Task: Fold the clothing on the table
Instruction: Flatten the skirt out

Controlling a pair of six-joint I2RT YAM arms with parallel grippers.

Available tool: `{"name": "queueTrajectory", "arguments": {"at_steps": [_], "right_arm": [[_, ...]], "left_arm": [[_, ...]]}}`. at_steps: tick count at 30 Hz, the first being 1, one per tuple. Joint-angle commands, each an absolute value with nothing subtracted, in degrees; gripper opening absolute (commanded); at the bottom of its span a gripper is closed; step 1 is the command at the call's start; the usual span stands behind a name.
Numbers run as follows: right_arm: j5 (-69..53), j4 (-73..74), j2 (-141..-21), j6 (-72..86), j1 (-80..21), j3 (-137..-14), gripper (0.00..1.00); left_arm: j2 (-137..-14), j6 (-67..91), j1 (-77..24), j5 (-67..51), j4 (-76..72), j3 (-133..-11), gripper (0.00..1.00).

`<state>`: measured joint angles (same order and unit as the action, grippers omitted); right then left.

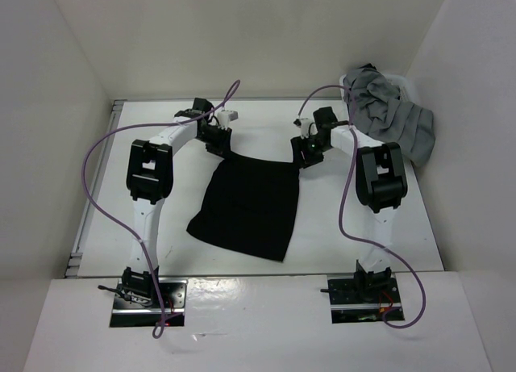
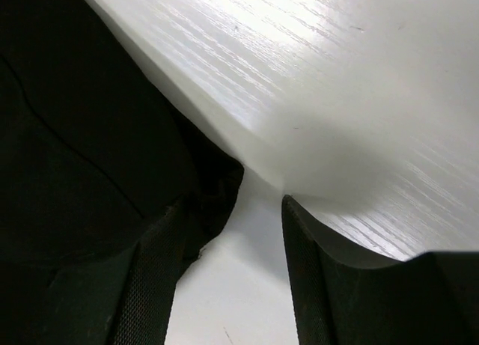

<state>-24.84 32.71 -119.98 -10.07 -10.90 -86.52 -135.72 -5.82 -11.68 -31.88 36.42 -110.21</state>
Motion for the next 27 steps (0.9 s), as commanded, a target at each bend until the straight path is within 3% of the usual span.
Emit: {"name": "queueTrajectory", "arguments": {"at_steps": [1,5,6,9,12,20,27], "right_arm": [[-27.07,32.61,-121.99,-9.76,-11.60,-87.80,0.57],[-25.76,31.55,-121.99,-9.76,-11.60,-87.19,0.41],[-25.75,31.55,-121.47,-9.76,-11.60,-87.19,0.31],[-25.14,30.50,-121.46,-9.76,-11.60,-86.57,0.13],[-23.83,29.97,-121.46,-9.76,-11.60,-86.04,0.00],[-22.25,33.83,-107.77,-8.70,-12.13,-90.16,0.00],[-22.85,37.18,-92.74,-10.11,-19.41,-93.34,0.00]], "left_arm": [[-135.70,-6.68,-11.78,-32.07,39.37,-109.78,0.23],[-136.23,-6.68,-11.78,-32.08,39.37,-109.78,0.18],[-136.75,-6.68,-11.78,-32.08,39.37,-109.78,0.14],[-136.76,-6.68,-11.78,-32.08,38.85,-109.78,0.04],[-137.29,-6.15,-11.78,-32.08,38.23,-110.38,0.00],[-123.33,-6.15,-9.40,-36.47,38.23,-110.39,0.00],[-98.47,-7.91,-11.33,-32.09,37.54,-103.73,0.00]]}}
